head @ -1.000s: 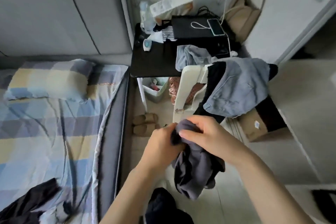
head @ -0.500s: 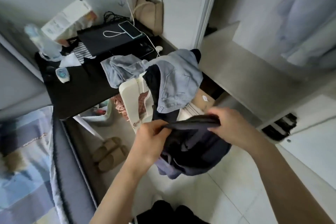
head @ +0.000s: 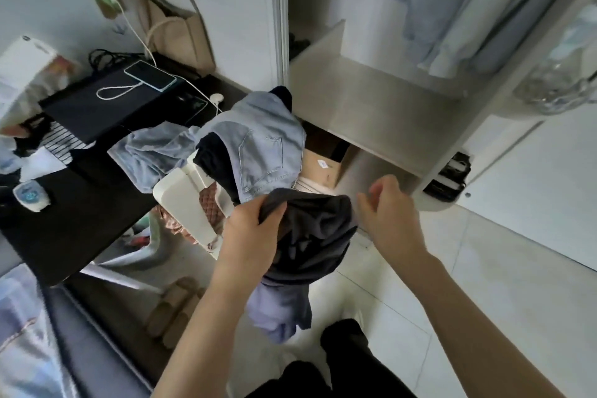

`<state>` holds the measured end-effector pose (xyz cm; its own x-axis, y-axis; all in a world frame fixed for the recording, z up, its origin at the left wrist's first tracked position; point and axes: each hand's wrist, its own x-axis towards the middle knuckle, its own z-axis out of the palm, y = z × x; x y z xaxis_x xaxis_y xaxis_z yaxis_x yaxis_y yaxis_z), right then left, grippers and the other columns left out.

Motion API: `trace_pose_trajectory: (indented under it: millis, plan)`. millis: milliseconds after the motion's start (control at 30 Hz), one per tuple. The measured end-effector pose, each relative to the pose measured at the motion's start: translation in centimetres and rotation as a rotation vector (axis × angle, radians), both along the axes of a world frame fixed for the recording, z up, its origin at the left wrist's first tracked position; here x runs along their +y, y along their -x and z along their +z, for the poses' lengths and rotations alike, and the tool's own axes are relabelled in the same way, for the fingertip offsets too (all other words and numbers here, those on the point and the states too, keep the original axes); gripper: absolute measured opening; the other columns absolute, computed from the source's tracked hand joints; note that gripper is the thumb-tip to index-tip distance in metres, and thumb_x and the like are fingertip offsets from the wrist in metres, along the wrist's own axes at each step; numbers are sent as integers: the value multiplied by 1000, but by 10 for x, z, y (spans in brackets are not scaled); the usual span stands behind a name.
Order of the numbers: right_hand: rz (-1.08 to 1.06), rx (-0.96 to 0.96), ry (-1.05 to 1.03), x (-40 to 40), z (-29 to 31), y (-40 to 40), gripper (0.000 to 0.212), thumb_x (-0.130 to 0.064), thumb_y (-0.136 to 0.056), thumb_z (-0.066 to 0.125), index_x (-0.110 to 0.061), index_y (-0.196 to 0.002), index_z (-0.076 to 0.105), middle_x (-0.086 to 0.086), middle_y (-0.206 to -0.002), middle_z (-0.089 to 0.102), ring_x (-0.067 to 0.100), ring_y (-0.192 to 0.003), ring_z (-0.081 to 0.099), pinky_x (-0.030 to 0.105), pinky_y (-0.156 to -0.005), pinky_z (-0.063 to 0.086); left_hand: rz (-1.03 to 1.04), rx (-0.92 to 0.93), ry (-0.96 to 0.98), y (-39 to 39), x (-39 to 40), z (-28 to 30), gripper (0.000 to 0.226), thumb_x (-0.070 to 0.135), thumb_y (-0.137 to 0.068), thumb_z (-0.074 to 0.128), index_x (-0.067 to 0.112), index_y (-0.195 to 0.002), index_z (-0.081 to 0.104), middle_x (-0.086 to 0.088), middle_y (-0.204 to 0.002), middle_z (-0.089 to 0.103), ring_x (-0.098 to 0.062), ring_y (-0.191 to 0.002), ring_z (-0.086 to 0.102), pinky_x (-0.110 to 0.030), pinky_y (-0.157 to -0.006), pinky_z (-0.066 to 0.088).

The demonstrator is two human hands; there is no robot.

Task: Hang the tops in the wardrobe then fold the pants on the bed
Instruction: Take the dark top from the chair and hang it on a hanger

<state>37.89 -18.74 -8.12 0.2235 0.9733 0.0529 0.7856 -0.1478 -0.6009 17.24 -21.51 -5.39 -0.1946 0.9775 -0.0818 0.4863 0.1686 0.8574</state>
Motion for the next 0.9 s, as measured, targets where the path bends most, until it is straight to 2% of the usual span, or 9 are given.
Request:
trace_pose_trajectory:
  millis: [67, 200, 267, 367, 467, 533, 633, 767, 900]
  plan:
    - [126, 162, 139, -7, -14, 6, 14, -28, -89, 63, -17, -91, 53, -4, -83, 64, 20, -82, 63, 29, -70, 47, 0, -75, -55, -5, 4, 8, 19, 23, -94, 58, 8, -86, 66, -15, -77, 63, -22, -69, 55, -34, -65, 46]
    - [474, 263, 308, -12, -41, 23, 53, -41, -77, 67, -22, -122, 45, -6, -114, 51, 16, -109, 48, 29, -92, 39, -123, -76, -125, -21, 8, 21, 21, 19, -93, 60, 3, -78, 59, -2, -57, 45, -7, -55, 39, -19, -51, 35]
    - [457, 232, 223, -4, -50, 26, 72, -49, -68, 59, -23, -132, 37, -10, -114, 42, 14, -112, 37, 27, -90, 30, -220, -71, -134, -27, 11, 27, 24, 22, -92, 59, 10, -72, 56, 8, -54, 43, -2, -53, 38, -14, -51, 34]
    - [383, 132, 178, 20, -61, 20, 89, -51, -59, 53, -22, -140, 28, -4, -123, 37, 18, -117, 31, 25, -90, 25, -318, -78, -131, -37, 23, 35, 23, 27, -88, 57, 8, -74, 58, 5, -56, 45, -1, -56, 40, -14, -53, 35]
    - [349, 200, 297, 48, -68, 6, 82, -38, -65, 63, -20, -138, 30, 4, -128, 39, 25, -119, 36, 33, -96, 37, -309, -203, -67, -48, 40, 38, 26, 32, -86, 63, 11, -72, 59, 9, -59, 45, -5, -58, 43, -19, -57, 37]
    - [299, 372, 381, 69, -68, -9, 53, -18, -76, 65, -15, -125, 46, 7, -115, 57, 27, -109, 53, 36, -89, 47, -303, -268, -14, -53, 55, 39, 26, 38, -78, 69, 12, -78, 67, 6, -62, 57, -8, -62, 54, -27, -60, 45]
    - [242, 584, 379, 99, -60, -36, 33, -11, -81, 66, -11, -114, 59, 5, -105, 68, 23, -103, 64, 37, -87, 52, -231, 68, 24, -59, 87, 32, 26, 42, -64, 81, 26, -80, 68, 9, -68, 67, 0, -65, 61, -15, -59, 47]
    - [259, 783, 250, 136, -29, -74, 28, -14, -84, 69, -6, -108, 57, 18, -100, 65, 18, -100, 64, 33, -79, 50, -190, 641, 147, -80, 131, 11, 26, 35, -69, 79, 22, -71, 57, 4, -60, 54, -21, -66, 57, -28, -57, 42]
    - [378, 663, 167, 167, 0, -111, 23, -6, -81, 65, -12, -100, 53, 10, -93, 61, 23, -89, 60, 39, -78, 50, 26, 596, 112, -97, 166, -10, 10, 3, -72, 59, 9, -76, 65, -9, -60, 53, -37, -65, 54, -34, -57, 38]
